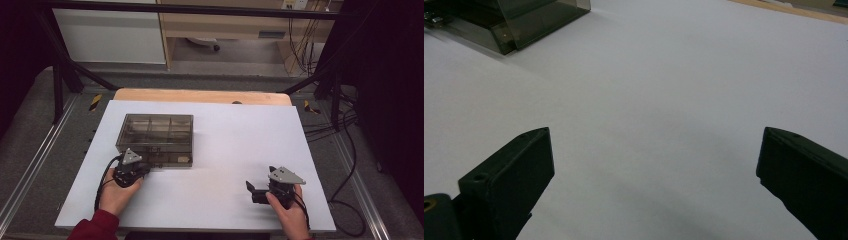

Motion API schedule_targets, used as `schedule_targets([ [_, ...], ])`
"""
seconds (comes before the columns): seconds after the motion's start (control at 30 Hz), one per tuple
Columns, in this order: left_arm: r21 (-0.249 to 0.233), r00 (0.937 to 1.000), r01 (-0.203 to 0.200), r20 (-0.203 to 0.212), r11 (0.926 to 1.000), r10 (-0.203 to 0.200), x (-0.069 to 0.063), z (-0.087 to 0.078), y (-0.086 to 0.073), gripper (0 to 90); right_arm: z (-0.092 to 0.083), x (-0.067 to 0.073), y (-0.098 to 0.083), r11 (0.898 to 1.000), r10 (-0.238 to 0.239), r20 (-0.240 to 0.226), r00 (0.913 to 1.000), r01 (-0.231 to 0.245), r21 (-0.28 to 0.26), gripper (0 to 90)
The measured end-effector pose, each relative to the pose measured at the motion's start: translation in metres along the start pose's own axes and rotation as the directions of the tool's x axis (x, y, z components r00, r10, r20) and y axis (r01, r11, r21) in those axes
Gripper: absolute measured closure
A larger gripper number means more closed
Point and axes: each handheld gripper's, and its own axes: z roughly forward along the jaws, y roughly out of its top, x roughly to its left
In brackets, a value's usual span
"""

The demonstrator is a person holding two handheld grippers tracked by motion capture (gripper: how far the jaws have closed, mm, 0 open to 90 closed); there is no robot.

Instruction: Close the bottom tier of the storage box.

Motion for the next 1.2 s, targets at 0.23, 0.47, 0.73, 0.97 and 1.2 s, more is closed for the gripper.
schedule_targets([
  [0.23,-0.006,1.0000,-0.003,0.005,1.0000,0.003,0.0005,0.0000,0.0009,90.0,0.0009,0.0003,0.0003,1.000,0.003,-0.001,1.0000,-0.003,0.005,2.7],
  [0.47,-0.010,0.9999,0.003,0.011,0.9999,-0.003,0.0012,-0.0001,0.0011,90.0,0.0018,0.0010,0.0001,1.000,0.001,-0.002,1.0000,-0.001,0.008,2.8],
  [0.73,-0.004,0.9997,-0.022,-0.004,0.9997,0.022,0.0000,0.0003,0.0032,90.0,0.0016,0.0010,0.0002,1.000,0.005,-0.002,1.0000,-0.005,0.007,2.8],
  [0.97,-0.012,1.0000,-0.007,-0.004,0.9999,0.007,0.0024,0.0028,0.0040,90.0,0.0018,0.0010,0.0002,1.000,0.005,-0.002,1.0000,-0.005,0.008,2.8],
  [1.2,-0.008,0.9999,-0.006,-0.008,0.9999,0.006,0.0032,0.0044,0.0065,90.0,0.0020,0.0014,0.0001,1.000,0.005,-0.003,1.0000,-0.005,0.010,2.7],
])
